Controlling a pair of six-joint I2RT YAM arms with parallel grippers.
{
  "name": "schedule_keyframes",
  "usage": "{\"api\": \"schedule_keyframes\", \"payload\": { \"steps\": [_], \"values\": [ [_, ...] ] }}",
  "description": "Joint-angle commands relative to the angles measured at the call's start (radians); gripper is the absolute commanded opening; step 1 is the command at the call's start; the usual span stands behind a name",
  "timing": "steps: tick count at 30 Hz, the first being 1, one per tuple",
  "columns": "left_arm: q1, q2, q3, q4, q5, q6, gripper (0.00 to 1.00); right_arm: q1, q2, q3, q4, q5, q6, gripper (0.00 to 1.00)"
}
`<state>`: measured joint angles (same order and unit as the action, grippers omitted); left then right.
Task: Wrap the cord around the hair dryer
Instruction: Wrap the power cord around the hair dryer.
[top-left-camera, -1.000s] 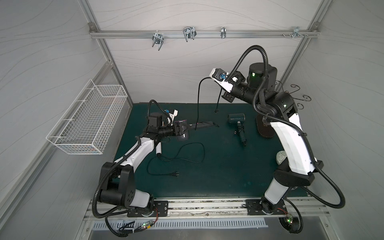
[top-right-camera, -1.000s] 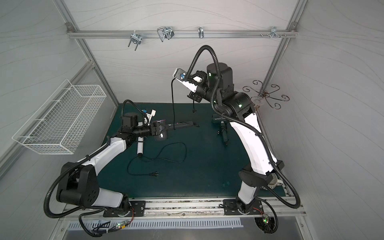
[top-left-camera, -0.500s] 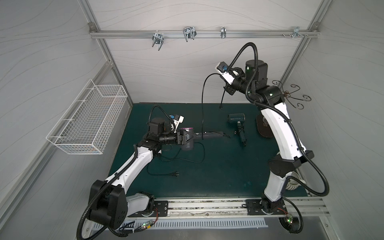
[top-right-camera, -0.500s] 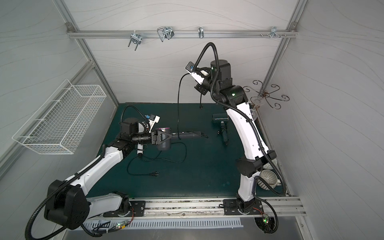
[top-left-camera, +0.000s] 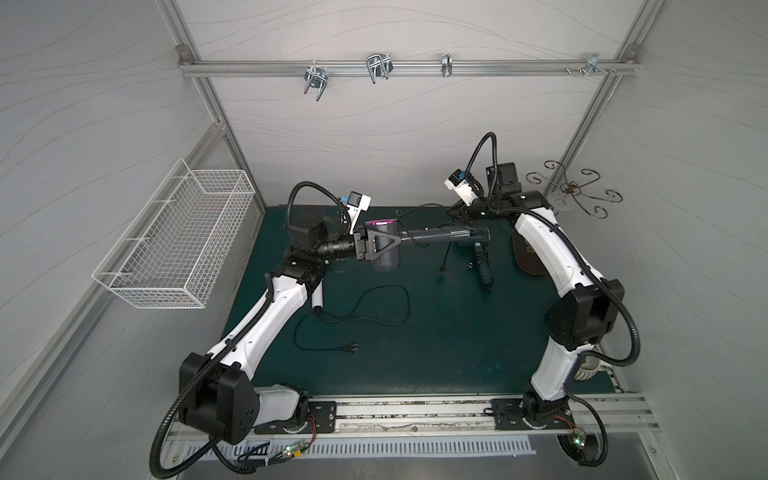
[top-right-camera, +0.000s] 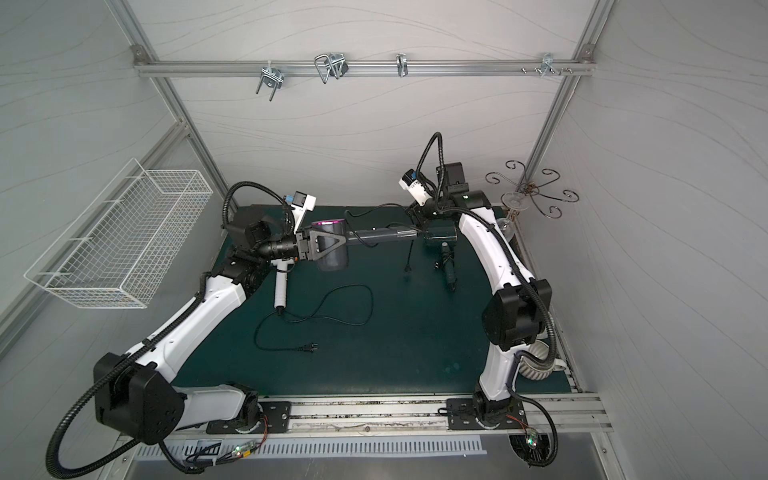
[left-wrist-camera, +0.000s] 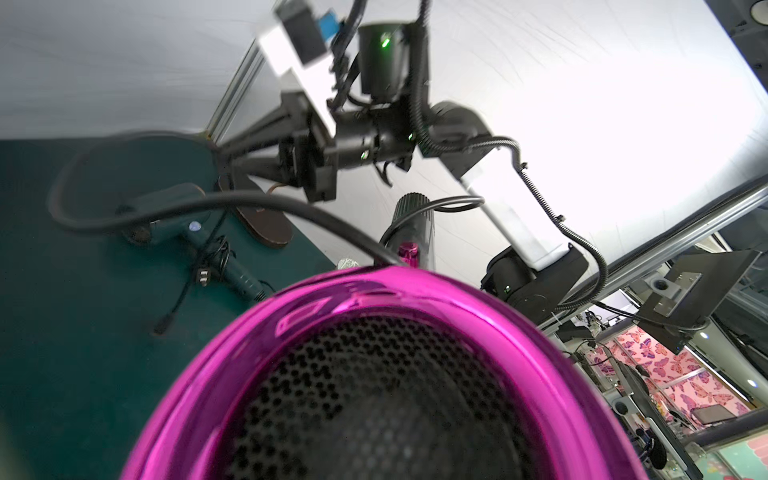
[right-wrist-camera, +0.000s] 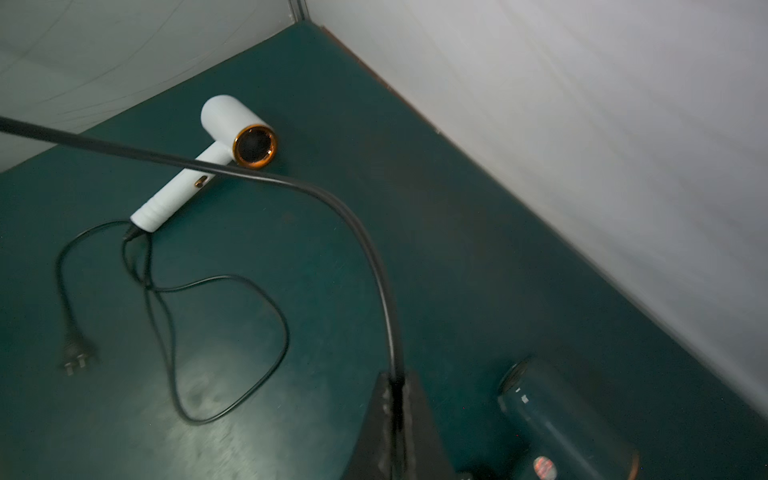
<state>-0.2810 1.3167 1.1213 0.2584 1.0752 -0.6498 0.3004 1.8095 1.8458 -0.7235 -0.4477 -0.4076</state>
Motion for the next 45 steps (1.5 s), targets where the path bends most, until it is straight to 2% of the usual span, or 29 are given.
{"api": "schedule_keyframes", "payload": {
  "steps": [1, 5, 11, 20, 23, 26, 32, 36, 45],
  "values": [
    [0.031, 0.026, 0.07, 0.207, 0.022, -0.089, 0.0, -0.013, -0.121, -0.078, 0.043, -0.153, 0.073, 0.0],
    [0.098, 0.046, 0.077, 0.263, -0.015, -0.128, 0.0, -0.018, -0.18, -0.186, 0.062, -0.213, 0.121, 0.0],
    [0.212, 0.058, 0.082, 0.246, -0.097, -0.124, 0.0, -0.005, -0.277, -0.321, 0.089, -0.273, 0.171, 0.0],
    [0.329, 0.104, 0.087, 0.242, -0.211, -0.128, 0.0, 0.156, -0.369, -0.339, -0.071, -0.194, 0.05, 0.0],
    [0.36, 0.125, 0.074, 0.304, -0.228, -0.182, 0.0, 0.205, -0.397, -0.336, -0.088, -0.157, 0.029, 0.0],
    [0.38, 0.145, 0.067, 0.352, -0.245, -0.225, 0.0, 0.253, -0.383, -0.289, -0.172, -0.12, -0.017, 0.0],
    [0.393, 0.15, 0.092, 0.207, -0.285, -0.114, 0.0, 0.366, -0.394, -0.163, -0.266, -0.017, -0.076, 0.0],
    [0.394, 0.15, 0.074, 0.13, -0.328, -0.054, 0.0, 0.414, -0.375, -0.018, -0.345, 0.029, -0.105, 0.0],
    [0.394, 0.167, 0.028, 0.076, -0.377, 0.007, 0.0, 0.486, -0.345, 0.228, -0.419, 0.093, -0.138, 0.0]
  ]
}}
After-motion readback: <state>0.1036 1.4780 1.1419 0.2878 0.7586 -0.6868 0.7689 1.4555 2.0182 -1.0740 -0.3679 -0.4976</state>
